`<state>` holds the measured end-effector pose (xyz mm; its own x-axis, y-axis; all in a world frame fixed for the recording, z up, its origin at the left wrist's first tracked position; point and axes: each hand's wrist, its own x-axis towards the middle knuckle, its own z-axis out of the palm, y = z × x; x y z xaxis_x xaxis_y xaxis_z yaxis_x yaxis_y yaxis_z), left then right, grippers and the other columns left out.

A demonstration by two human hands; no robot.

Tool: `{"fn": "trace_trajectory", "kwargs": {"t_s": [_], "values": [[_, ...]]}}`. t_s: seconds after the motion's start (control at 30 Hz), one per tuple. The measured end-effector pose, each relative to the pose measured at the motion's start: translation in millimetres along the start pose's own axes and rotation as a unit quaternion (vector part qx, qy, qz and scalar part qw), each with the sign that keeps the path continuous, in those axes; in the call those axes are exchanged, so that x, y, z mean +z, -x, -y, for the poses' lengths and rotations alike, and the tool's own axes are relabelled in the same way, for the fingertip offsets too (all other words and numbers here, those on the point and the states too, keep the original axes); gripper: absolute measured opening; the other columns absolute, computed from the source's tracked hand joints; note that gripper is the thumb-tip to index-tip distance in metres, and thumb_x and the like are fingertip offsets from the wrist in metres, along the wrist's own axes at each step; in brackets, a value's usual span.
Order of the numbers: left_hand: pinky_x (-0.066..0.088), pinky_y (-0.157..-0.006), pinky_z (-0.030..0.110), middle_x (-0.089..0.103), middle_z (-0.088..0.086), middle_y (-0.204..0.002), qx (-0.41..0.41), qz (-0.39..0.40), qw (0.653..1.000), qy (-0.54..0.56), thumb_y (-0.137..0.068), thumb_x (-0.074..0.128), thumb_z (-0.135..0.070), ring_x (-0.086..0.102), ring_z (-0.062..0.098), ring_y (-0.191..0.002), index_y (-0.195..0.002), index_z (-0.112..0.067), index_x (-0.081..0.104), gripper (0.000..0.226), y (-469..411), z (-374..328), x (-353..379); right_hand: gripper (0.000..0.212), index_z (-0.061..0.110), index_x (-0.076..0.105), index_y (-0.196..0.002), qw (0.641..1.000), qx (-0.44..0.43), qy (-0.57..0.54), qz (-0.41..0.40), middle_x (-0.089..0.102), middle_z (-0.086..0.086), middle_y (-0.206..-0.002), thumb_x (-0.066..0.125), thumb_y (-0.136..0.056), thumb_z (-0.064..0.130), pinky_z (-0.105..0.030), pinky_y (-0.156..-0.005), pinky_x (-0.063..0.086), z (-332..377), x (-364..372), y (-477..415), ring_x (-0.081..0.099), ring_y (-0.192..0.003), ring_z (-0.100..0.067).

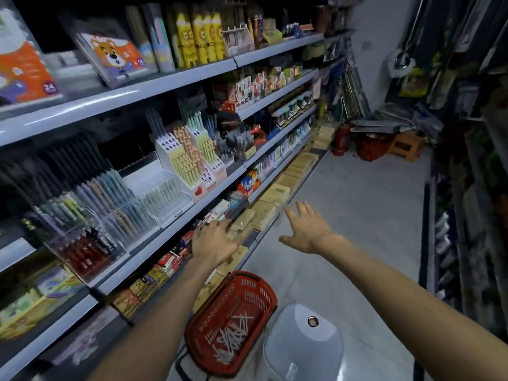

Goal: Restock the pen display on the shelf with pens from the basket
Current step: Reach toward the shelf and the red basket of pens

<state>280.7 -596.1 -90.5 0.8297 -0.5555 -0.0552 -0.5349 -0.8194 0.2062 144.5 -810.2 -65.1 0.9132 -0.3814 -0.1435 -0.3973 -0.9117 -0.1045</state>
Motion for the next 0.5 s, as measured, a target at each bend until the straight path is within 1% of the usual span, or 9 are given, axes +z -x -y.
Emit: {"fn": "trace_trajectory", "kwargs": {"t_s": [0.1,0.17,0.27,0.37,0.43,0.5], "values": [[0.046,-0.106,0.048,0.051,0.004,-0.153,-0.023,-0.013,1.0,-0.005,-0.09,0.048,-0.066,0.05,0.029,-0.137,-0.156,-0.032,0.041,0.074,-28.5,-6.7,7.7,0.096,0.018,0.005,-0.163,0.999,-0.032,-0.005,0.01,0.001,-0.02,-0.17,0.056,-0.095,0.061,-0.049,-0.127,0.01,-17.8,-1.7,-44.1,-0.002,-0.158,-0.038],[0.045,-0.106,0.049,0.051,0.003,-0.153,-0.052,-0.017,0.998,-0.008,-0.09,0.049,-0.062,0.051,0.029,-0.135,-0.156,-0.033,0.04,0.073,-44.7,-9.4,11.4,0.095,0.017,0.008,-0.163,0.998,-0.065,-0.008,0.011,0.006,-0.021,-0.169,0.057,-0.094,0.061,-0.051,-0.128,0.012,-29.3,-2.2,-75.7,0.002,-0.157,-0.039],[0.044,-0.108,0.049,0.049,0.002,-0.155,-0.112,-0.023,0.993,-0.02,-0.089,0.044,-0.063,0.052,0.029,-0.135,-0.156,-0.034,0.038,0.073,-60.4,-16.3,14.2,0.096,0.019,0.004,-0.163,0.994,-0.109,-0.01,0.015,0.004,-0.02,-0.169,0.055,-0.094,0.062,-0.053,-0.127,0.012,-44.7,0.8,-120.0,0.002,-0.157,-0.039],[0.041,-0.111,0.049,0.048,0.002,-0.155,-0.166,-0.015,0.985,-0.041,-0.09,0.043,-0.063,0.05,0.028,-0.137,-0.157,-0.036,0.037,0.072,-63.4,-28.5,20.2,0.097,0.02,-0.001,-0.164,0.987,-0.154,-0.016,0.036,0.002,-0.019,-0.17,0.054,-0.095,0.061,-0.051,-0.127,0.01,-53.0,6.9,-146.3,0.001,-0.158,-0.037],[0.04,-0.112,0.05,0.047,0.002,-0.156,-0.214,-0.011,0.976,-0.025,-0.092,0.043,-0.064,0.048,0.029,-0.139,-0.158,-0.035,0.034,0.073,-62.8,-34.9,27.3,0.098,0.023,-0.002,-0.164,0.98,-0.188,-0.011,0.056,-0.001,-0.018,-0.171,0.054,-0.094,0.064,-0.051,-0.127,0.012,-53.0,10.9,-159.7,0.001,-0.158,-0.037],[0.039,-0.114,0.052,0.044,0.004,-0.158,-0.243,-0.003,0.97,-0.022,-0.092,0.043,-0.066,0.045,0.03,-0.142,-0.16,-0.034,0.031,0.075,-62.6,-36.9,34.5,0.098,0.024,-0.003,-0.164,0.974,-0.215,-0.001,0.067,-0.004,-0.018,-0.171,0.053,-0.094,0.064,-0.051,-0.127,0.013,-49.4,15.2,-174.3,0.0,-0.158,-0.037]]}}
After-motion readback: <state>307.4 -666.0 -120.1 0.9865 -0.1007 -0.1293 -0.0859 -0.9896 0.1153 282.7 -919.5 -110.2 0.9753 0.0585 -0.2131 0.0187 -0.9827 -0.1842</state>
